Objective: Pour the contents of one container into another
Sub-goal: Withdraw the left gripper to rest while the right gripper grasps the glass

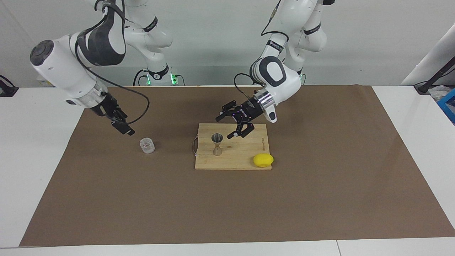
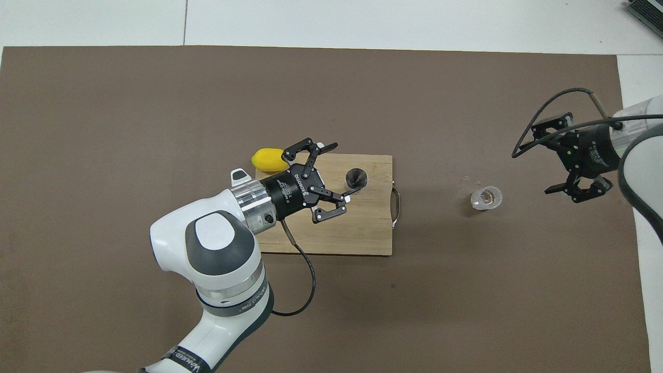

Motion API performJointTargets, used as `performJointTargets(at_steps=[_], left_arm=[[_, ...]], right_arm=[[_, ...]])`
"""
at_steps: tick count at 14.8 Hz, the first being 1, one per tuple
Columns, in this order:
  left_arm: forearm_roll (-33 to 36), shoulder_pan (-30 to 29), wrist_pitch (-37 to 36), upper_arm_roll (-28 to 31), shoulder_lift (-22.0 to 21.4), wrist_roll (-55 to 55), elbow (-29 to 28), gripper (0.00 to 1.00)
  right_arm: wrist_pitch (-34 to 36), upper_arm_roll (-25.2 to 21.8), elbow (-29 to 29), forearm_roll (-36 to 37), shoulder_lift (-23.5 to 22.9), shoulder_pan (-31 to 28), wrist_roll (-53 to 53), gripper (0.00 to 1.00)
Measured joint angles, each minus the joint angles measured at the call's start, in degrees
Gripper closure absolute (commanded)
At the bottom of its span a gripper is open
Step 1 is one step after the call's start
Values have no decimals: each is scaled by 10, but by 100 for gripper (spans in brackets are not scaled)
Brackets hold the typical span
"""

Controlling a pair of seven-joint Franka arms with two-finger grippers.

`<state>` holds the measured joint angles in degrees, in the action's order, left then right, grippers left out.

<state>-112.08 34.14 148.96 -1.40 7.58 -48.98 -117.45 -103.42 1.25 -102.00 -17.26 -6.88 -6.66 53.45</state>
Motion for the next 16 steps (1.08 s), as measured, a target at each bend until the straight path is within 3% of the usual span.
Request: performJointTargets(at_steps=[4, 10, 13, 16], left_arm=[[170, -39, 34, 2, -29, -6, -1, 0], [421, -105, 127, 4, -30, -7, 0, 0], [539, -159, 115, 4, -30, -7, 6, 0], [650, -221, 26, 4, -30, -6, 38, 0]], right_arm=[[-58, -1, -46, -81, -41, -35, 29, 0], [-89, -1, -82, -135, -78, -59, 22, 0], [-95, -1, -98, -173, -96, -70, -16, 0], [-95, -1, -110, -224, -127, -89, -67, 0]])
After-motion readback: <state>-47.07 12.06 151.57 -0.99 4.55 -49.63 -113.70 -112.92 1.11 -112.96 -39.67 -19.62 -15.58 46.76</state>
